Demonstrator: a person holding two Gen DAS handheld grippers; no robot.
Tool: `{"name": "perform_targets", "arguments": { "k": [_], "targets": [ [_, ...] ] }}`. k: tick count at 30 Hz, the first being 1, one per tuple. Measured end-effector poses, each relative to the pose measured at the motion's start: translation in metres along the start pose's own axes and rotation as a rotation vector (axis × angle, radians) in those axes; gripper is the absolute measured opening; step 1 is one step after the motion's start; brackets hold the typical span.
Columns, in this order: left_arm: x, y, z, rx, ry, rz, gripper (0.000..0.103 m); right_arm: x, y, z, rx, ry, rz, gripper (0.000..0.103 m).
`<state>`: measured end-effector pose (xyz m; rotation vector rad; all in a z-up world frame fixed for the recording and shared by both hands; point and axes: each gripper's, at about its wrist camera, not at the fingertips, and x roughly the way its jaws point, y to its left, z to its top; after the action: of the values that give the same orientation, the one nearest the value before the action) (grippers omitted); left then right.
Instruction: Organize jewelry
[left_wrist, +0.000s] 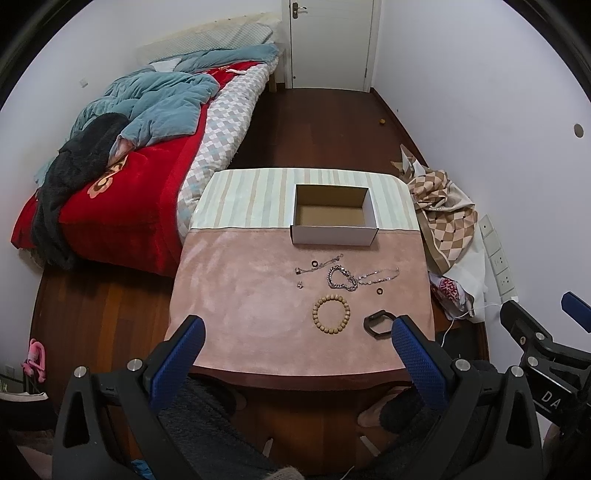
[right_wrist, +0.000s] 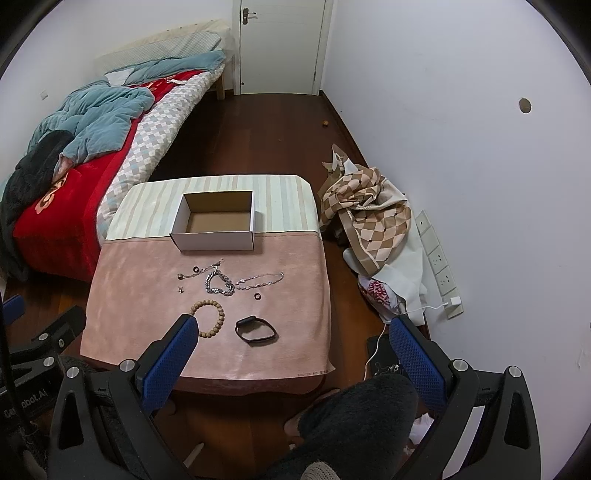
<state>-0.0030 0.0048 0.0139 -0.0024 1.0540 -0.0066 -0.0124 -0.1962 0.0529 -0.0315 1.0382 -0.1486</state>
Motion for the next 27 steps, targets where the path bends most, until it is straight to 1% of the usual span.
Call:
{"name": "perform_targets", "arguments": {
  "k": [27],
  "targets": [
    [-0.0046,0.0041,-0.0012,-0.003,-0.010,-0.003,0.103,-0.0047,0.0026,0.0050,-0.003,-0.003,-0.001,0.103]
  ]
}}
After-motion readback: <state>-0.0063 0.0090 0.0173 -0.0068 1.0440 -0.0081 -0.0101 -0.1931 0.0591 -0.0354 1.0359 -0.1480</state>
